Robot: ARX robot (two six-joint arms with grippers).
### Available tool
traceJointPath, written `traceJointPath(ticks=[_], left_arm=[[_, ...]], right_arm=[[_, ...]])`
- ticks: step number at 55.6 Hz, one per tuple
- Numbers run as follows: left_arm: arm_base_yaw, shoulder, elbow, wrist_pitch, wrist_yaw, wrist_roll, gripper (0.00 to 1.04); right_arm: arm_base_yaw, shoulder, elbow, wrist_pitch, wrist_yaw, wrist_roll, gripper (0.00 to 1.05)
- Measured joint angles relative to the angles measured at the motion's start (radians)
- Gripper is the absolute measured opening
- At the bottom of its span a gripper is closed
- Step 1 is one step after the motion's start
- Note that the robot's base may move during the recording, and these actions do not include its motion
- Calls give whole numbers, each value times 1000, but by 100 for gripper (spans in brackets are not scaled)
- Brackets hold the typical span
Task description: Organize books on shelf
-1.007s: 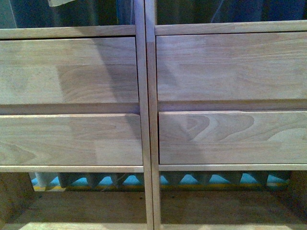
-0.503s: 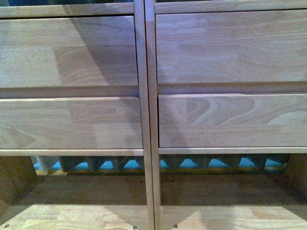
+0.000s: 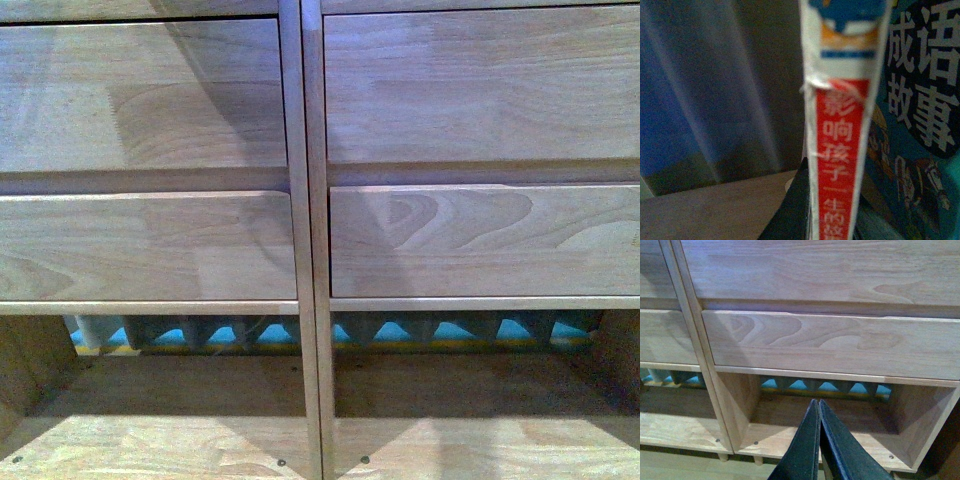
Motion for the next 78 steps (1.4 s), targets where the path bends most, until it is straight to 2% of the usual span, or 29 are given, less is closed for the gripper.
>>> traceJointPath(ticks=[16, 55, 57, 58, 60, 62, 63, 67, 68, 72, 73, 77, 78], left_arm=[[-17, 68, 159, -118, -45, -6, 7], [-93, 68, 192, -192, -101, -6, 7], [-94, 68, 194, -197, -103, -7, 8], [-94, 68, 195, -203, -103, -8, 14], [-95, 68, 195, -206, -103, -7, 17], [-95, 68, 196, -210, -105, -7, 25], [-95, 68, 196, -210, -105, -7, 25], [-95, 68, 196, -213, -106, -7, 40], [-95, 68, 196, -213, -106, -7, 40], [-95, 68, 196, -214, -107, -6, 56], [-95, 68, 196, -214, -107, -6, 56], [-95, 68, 196, -214, -107, -6, 71], [-95, 68, 196, -214, -107, -6, 71]], right_arm=[[0, -24, -27, 7, 0, 0, 3], [0, -73, -70, 12, 0, 0, 3], [0, -73, -70, 12, 0, 0, 3], [0, -73, -70, 12, 0, 0, 3], [0, -73, -70, 13, 0, 0, 3], [0, -73, -70, 12, 0, 0, 3], [0, -73, -70, 12, 0, 0, 3], [0, -73, -70, 12, 0, 0, 3], [0, -73, -70, 12, 0, 0, 3], [0, -73, -70, 12, 0, 0, 3], [0, -73, -70, 12, 0, 0, 3], [0, -73, -70, 12, 0, 0, 3], [0, -73, -70, 12, 0, 0, 3]])
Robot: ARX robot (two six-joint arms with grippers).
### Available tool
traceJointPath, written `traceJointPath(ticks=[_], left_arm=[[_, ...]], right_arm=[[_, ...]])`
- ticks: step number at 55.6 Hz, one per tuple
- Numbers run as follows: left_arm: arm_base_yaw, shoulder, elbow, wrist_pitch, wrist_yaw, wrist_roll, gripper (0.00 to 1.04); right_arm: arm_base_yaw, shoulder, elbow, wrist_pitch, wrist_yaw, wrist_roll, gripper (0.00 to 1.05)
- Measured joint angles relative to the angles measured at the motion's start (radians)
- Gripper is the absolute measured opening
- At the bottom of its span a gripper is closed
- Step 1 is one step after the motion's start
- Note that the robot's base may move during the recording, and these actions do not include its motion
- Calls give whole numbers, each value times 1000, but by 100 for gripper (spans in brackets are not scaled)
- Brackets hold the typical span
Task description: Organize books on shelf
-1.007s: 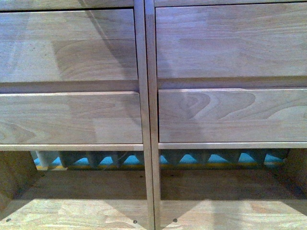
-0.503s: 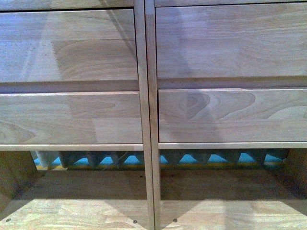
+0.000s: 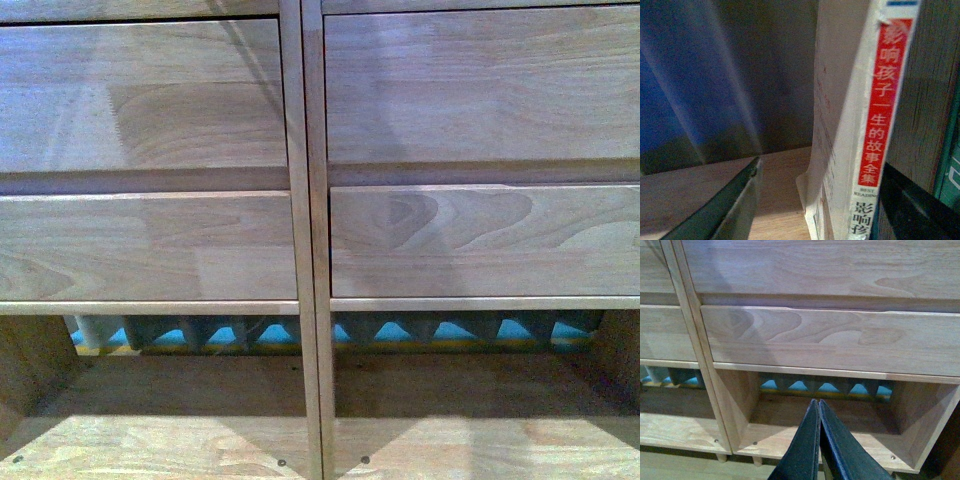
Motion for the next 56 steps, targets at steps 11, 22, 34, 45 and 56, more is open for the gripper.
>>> traceJointPath(ticks=[11, 22, 34, 45, 56], left_arm=[[1, -96, -196, 158, 14, 9, 97], [-16, -521, -853, 502, 55, -51, 97], [-45, -848, -1331, 688, 8, -61, 97], [-51, -1155, -1736, 823, -71, -50, 97], [25, -1550, -2062, 752, -72, -110, 97]], right_arm=[[0, 0, 0, 0, 0, 0, 3], [0, 0, 0, 0, 0, 0, 3], [0, 0, 0, 0, 0, 0, 3], [0, 0, 0, 0, 0, 0, 3], [0, 0, 0, 0, 0, 0, 3]])
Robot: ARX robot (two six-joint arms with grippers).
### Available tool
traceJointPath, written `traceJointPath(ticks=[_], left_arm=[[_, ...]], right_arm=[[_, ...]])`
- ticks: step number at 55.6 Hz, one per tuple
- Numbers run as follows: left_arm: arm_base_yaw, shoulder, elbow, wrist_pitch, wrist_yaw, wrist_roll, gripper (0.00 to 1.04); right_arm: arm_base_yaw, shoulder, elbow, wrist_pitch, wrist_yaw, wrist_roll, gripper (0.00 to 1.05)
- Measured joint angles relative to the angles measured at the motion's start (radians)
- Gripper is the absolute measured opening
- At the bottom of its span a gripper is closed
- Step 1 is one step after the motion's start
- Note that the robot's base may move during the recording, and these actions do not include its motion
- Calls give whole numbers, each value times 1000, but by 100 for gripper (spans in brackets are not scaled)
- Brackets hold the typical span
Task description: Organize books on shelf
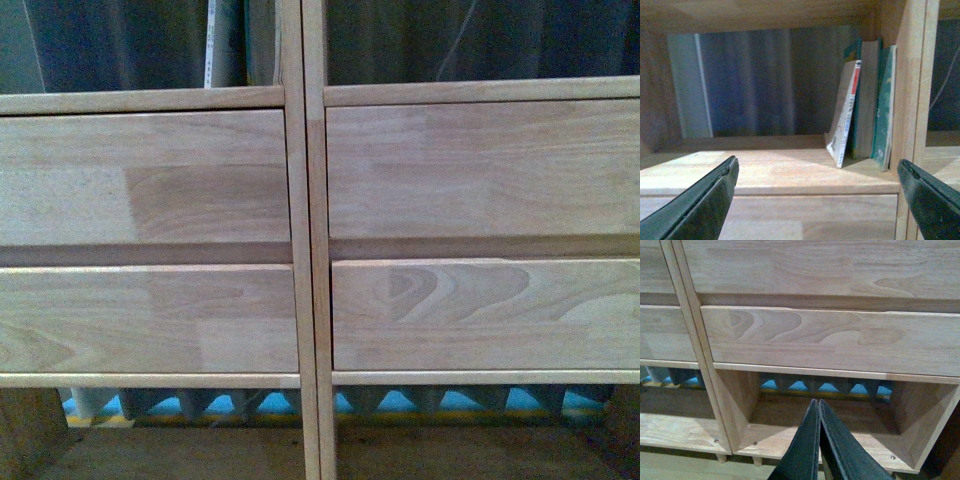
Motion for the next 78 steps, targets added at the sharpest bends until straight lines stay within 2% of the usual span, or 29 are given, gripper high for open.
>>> traceJointPath(ticks=[6, 10, 14, 18, 20, 29, 35, 42, 70, 78], left_arm=[[85, -196, -137, -96, 60, -51, 97], [167, -335, -226, -167, 134, -99, 97], [200, -388, -248, -195, 142, -117, 97], [225, -411, -211, -443, 154, -114, 81], [227, -429, -244, -492, 156, -114, 74], [228, -499, -388, -462, 159, -113, 48], [229, -557, -479, -423, 162, -112, 25], [229, -618, -546, -435, 161, -112, 3], [229, -780, -710, -425, 162, -111, 3], [229, -799, -733, -420, 162, -111, 3]], right_arm=[[0, 0, 0, 0, 0, 0, 3], [0, 0, 0, 0, 0, 0, 3], [0, 0, 0, 0, 0, 0, 3], [0, 0, 0, 0, 0, 0, 3], [0, 0, 0, 0, 0, 0, 3], [0, 0, 0, 0, 0, 0, 3], [0, 0, 0, 0, 0, 0, 3], [0, 0, 0, 0, 0, 0, 3], [0, 0, 0, 0, 0, 0, 3], [0, 0, 0, 0, 0, 0, 25]])
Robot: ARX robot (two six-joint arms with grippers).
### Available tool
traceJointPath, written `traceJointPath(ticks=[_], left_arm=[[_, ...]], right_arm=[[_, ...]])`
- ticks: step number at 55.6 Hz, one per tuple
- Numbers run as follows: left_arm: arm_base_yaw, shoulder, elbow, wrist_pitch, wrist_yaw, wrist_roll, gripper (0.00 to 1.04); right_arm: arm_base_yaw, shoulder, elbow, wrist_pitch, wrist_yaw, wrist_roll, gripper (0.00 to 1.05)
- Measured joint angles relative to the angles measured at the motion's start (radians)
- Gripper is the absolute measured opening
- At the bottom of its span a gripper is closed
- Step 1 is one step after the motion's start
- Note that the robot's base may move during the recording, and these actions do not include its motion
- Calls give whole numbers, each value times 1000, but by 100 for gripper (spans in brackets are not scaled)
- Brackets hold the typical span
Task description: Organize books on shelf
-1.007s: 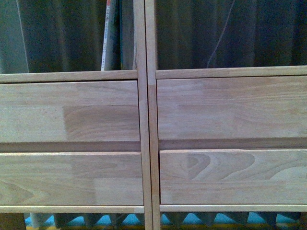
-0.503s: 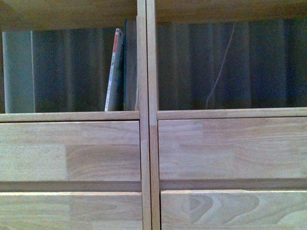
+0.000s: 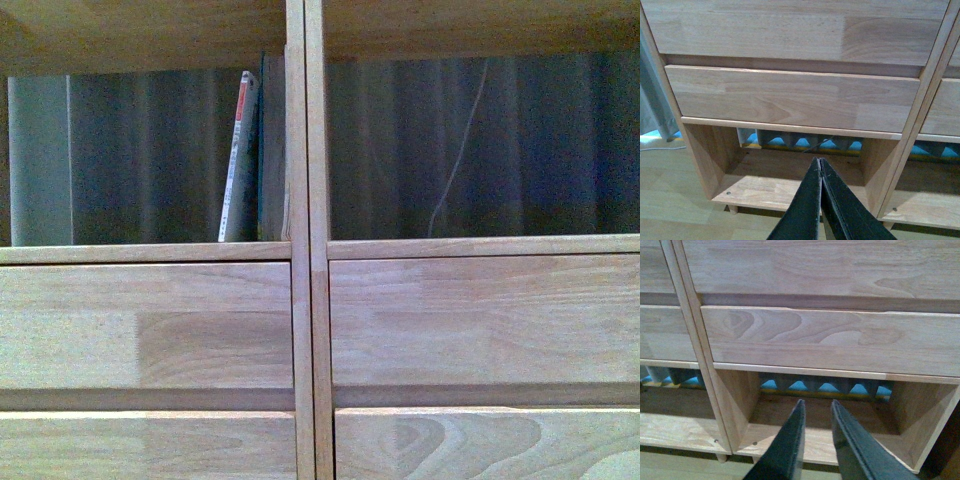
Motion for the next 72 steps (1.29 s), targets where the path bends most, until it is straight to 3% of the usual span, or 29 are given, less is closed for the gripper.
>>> traceJointPath(ticks=[17, 19, 40, 46, 68, 72], left_arm=[[0, -27, -32, 6, 0, 0, 3], [0, -30, -34, 7, 0, 0, 3], [0, -72, -77, 13, 0, 0, 3], [0, -72, -77, 13, 0, 0, 3], [0, -72, -77, 13, 0, 0, 72], [0, -72, -77, 13, 0, 0, 84]], right_arm=[[0, 0, 0, 0, 0, 0, 78], [0, 0, 0, 0, 0, 2, 80], [0, 0, 0, 0, 0, 0, 16], [0, 0, 0, 0, 0, -2, 31], [0, 0, 0, 0, 0, -2, 98], [0, 0, 0, 0, 0, -2, 97]])
